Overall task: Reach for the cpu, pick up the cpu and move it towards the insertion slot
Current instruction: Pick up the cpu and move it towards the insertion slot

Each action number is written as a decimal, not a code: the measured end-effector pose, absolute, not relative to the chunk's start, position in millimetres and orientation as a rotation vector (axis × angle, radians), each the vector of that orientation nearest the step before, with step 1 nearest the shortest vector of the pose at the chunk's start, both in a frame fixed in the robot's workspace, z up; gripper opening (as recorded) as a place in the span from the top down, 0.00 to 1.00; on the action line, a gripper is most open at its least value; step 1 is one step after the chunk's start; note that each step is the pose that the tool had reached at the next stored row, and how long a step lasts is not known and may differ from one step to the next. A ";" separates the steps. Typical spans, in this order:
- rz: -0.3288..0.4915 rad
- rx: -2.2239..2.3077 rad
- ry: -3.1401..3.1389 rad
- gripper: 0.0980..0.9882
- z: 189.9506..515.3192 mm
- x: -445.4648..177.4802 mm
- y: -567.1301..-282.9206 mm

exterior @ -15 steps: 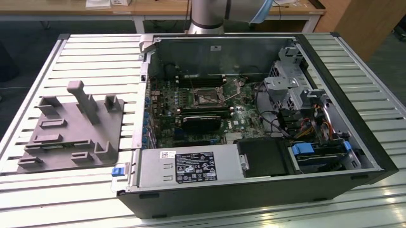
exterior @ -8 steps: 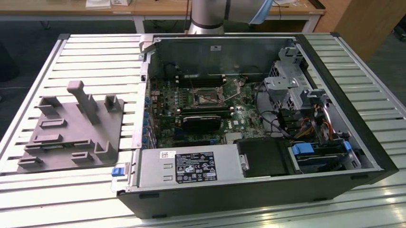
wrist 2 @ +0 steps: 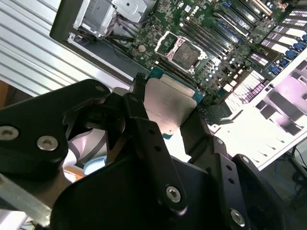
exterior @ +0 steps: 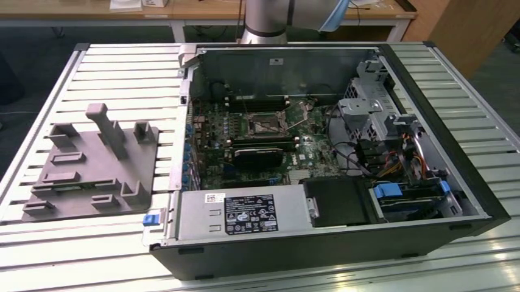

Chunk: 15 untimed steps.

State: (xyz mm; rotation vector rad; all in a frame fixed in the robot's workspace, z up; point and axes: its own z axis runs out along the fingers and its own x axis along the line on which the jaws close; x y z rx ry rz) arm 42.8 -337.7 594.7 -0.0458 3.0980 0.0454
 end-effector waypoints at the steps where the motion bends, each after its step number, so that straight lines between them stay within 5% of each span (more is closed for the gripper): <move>1: 0.045 -0.046 3.098 0.50 594.6 42.8 -337.7; 15: 0.045 -0.046 3.098 0.50 574.8 41.1 -350.5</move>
